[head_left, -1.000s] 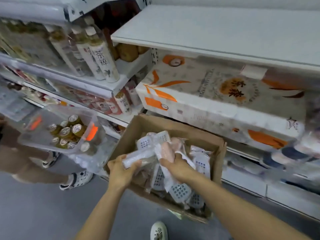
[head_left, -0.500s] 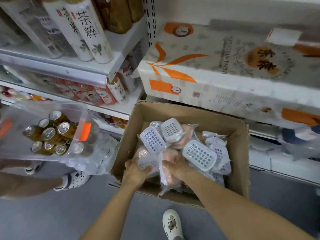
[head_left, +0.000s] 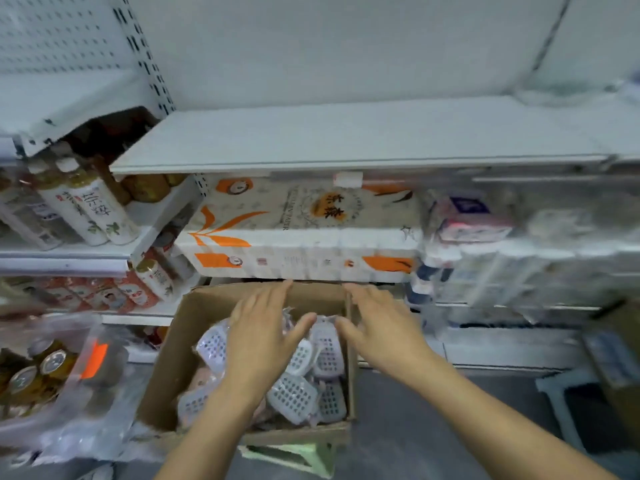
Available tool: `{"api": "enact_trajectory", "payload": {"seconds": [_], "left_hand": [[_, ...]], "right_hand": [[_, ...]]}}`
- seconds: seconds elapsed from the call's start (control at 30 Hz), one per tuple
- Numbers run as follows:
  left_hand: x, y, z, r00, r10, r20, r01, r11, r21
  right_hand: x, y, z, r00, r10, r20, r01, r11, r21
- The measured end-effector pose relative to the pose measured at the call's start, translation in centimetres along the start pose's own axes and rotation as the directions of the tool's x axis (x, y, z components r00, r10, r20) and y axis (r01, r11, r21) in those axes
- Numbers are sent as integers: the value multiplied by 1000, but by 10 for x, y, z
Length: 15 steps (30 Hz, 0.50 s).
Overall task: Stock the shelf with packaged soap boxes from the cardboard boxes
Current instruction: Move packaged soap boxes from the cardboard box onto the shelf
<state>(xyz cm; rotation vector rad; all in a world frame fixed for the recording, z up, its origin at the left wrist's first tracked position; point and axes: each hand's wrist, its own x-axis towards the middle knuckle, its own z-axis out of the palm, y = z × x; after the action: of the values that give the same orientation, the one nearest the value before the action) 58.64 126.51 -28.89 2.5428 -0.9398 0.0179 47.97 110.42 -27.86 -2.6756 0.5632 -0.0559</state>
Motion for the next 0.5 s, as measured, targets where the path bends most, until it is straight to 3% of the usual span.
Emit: {"api": "enact_trajectory", "payload": {"seconds": [0.2, 0.33, 0.5], "left_hand": [[-14, 193, -9, 947, 244, -208, -248, 969, 3], [-23, 313, 2, 874, 394, -283, -425, 904, -55], [-16, 438, 24, 810, 515, -281, -557, 825, -93]], "right_hand": [[-110, 112, -132, 905, -34, -424, 11, 998, -58], [-176, 195, -203, 825, -20, -565, -35, 996, -87], [-240, 290, -273, 735, 61, -676, -146, 987, -70]]}}
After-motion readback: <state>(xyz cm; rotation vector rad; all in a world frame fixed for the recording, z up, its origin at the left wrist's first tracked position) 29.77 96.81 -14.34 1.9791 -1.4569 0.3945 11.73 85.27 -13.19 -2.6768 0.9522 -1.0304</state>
